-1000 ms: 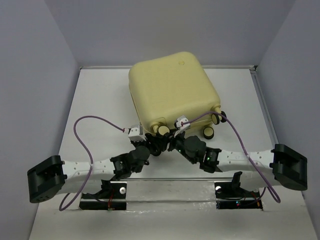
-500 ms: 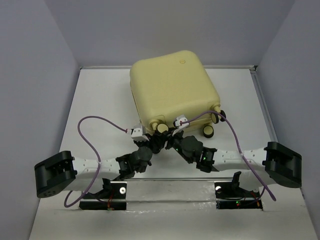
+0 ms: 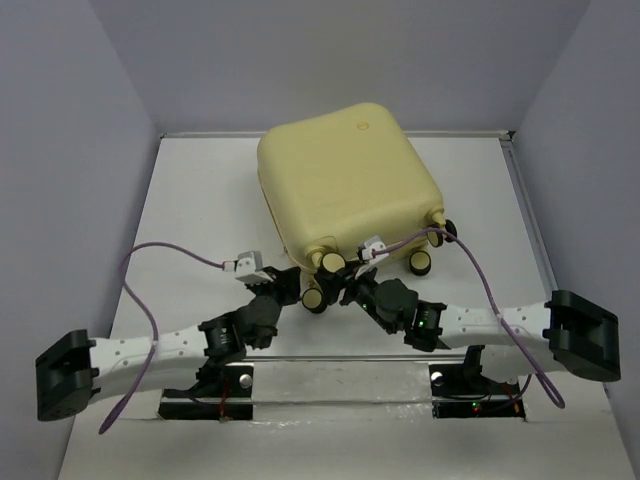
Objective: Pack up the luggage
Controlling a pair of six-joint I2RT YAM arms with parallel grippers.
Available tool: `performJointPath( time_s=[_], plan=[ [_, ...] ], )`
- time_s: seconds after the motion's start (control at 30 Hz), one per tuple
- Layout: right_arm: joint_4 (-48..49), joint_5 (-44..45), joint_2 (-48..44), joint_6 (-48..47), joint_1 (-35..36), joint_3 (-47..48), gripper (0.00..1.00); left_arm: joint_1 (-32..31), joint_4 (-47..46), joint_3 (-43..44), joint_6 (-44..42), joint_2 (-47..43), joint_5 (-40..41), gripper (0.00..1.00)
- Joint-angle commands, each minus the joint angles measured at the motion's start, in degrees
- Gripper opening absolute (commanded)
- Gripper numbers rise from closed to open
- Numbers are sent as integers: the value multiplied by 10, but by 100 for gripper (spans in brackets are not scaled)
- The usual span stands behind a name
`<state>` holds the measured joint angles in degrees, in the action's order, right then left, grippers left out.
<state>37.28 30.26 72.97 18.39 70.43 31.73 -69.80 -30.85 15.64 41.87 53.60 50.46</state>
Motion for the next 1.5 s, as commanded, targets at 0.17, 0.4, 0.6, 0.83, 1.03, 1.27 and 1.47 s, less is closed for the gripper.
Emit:
performJointPath(
  time_s=[0.17,0.4,0.6,0.83,1.03,1.27,1.47],
  plan=[
    [42,22,-128,25,23,-53,7,34,244,-71,105,-310,121,6],
    [20,11,-108,21,23,-36,7,77,57,-59,-48,-198,-116,6],
    [10,12,-94,11,23,-12,7,-12,-43,-29,-95,-32,-168,19],
    [4,9,-87,9,23,-5,7,-18,-99,-30,-95,14,-190,58],
    [16,0,-80,13,23,-5,7,-18,-106,-22,-80,29,-112,69],
    [17,-8,-80,15,23,-6,7,-16,-116,17,-106,79,-75,67],
    [28,-28,-67,20,23,-3,7,-15,-164,42,-121,116,-69,54]
  ],
)
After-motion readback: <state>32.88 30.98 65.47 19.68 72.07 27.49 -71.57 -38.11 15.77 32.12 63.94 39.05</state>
